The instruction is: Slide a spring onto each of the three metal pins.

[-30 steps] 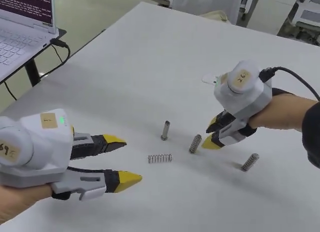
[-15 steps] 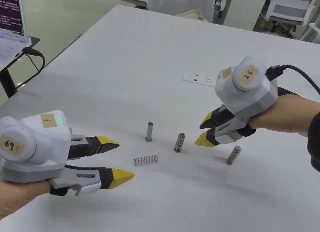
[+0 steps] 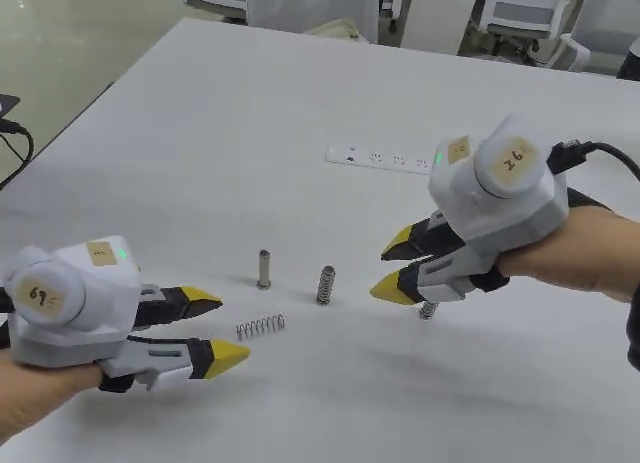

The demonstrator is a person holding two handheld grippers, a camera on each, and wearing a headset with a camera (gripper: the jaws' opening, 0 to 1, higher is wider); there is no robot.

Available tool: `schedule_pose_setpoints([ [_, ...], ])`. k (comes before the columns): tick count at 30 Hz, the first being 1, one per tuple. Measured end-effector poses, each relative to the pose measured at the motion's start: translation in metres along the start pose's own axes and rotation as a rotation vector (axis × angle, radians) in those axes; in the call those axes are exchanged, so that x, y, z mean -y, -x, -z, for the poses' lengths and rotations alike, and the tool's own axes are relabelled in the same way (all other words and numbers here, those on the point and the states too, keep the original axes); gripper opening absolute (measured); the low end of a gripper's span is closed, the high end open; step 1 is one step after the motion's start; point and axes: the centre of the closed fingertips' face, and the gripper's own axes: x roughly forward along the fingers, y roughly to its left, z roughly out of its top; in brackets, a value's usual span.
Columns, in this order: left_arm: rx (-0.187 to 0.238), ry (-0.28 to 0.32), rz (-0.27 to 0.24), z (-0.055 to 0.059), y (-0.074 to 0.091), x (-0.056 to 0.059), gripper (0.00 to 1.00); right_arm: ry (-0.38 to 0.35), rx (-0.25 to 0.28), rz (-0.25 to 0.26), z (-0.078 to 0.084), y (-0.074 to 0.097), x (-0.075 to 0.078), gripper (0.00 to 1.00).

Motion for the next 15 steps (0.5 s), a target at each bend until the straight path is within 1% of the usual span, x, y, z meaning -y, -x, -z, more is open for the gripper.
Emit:
schedule_pose_setpoints([
  [7, -0.022, -0.006, 0.01, 0.004, -0.012, -0.004, 0.33, -0.027, 0.041, 0.018, 0.001, 0.009, -0.009, 0.24],
  [12, -0.036, -0.006, 0.011, 0.009, -0.019, -0.008, 0.3, -0.053, 0.067, 0.023, 0.002, 0.014, -0.018, 0.24],
  [15, -0.042, -0.005, 0.012, 0.012, -0.021, -0.008, 0.28, -0.062, 0.078, 0.023, 0.003, 0.016, -0.022, 0.24],
])
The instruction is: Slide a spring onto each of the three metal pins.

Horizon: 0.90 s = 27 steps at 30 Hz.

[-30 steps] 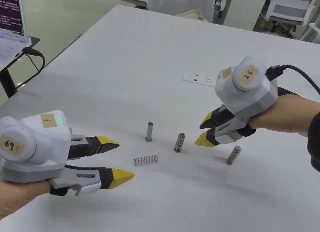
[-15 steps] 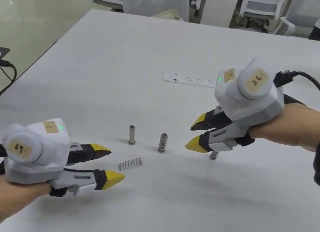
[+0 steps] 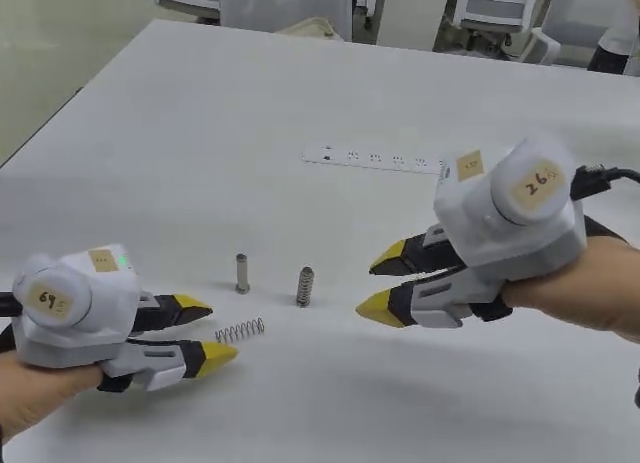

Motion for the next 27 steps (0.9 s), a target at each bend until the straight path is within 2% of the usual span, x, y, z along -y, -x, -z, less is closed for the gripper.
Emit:
schedule_pose_setpoints([
  [15, -0.029, -0.014, -0.02, 0.009, -0.007, -0.004, 0.16, -0.017, 0.019, 0.001, 0.001, 0.005, -0.012, 0.24],
  [27, -0.033, -0.049, -0.007, 0.01, -0.008, 0.002, 0.03, -0.028, 0.015, -0.008, 0.005, 0.003, -0.016, 0.23],
])
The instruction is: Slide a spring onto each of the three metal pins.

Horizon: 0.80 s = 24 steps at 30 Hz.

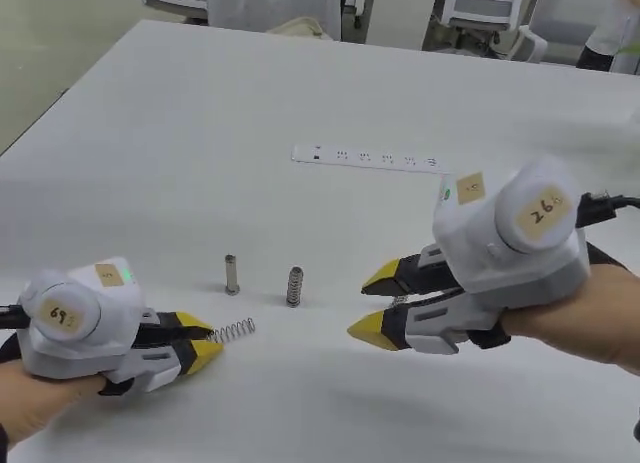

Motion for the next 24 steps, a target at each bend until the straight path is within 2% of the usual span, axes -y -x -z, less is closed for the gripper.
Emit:
schedule_pose_setpoints([
  [13, 0.01, -0.013, 0.015, -0.004, 0.018, 0.013, 0.02, -0.003, 0.019, -0.027, -0.005, -0.003, -0.011, 0.23],
  [21, 0.058, -0.07, 0.065, -0.025, 0.041, 0.039, 0.02, 0.005, 0.046, -0.058, -0.015, -0.006, -0.021, 0.23],
  [24, 0.082, -0.096, 0.08, -0.036, 0.049, 0.048, 0.02, 0.016, 0.05, -0.07, -0.018, -0.006, -0.024, 0.22],
])
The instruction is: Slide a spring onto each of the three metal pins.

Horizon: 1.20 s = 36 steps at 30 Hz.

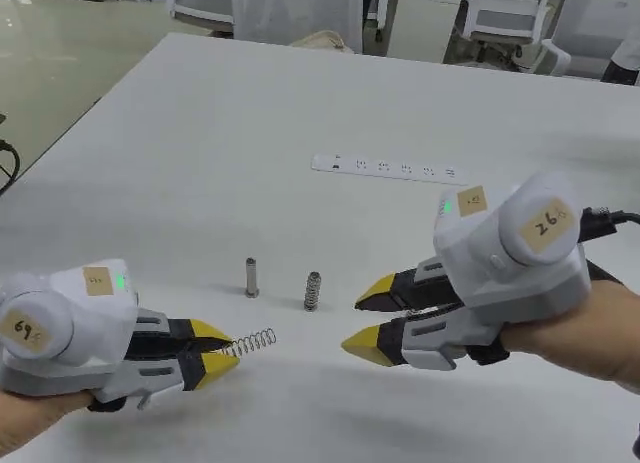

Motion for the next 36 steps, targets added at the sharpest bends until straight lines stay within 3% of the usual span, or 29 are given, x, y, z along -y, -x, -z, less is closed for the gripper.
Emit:
schedule_pose_setpoints([
  [7, 0.051, -0.049, 0.022, -0.027, 0.011, 0.018, 0.02, 0.008, 0.025, -0.034, -0.008, -0.001, -0.01, 0.22],
  [17, 0.091, -0.111, 0.067, -0.053, 0.018, 0.04, 0.02, 0.039, 0.032, -0.088, -0.012, 0.0, -0.024, 0.22],
  [36, 0.11, -0.153, 0.112, -0.067, 0.018, 0.061, 0.02, 0.097, 0.012, -0.175, -0.012, -0.005, -0.048, 0.13],
])
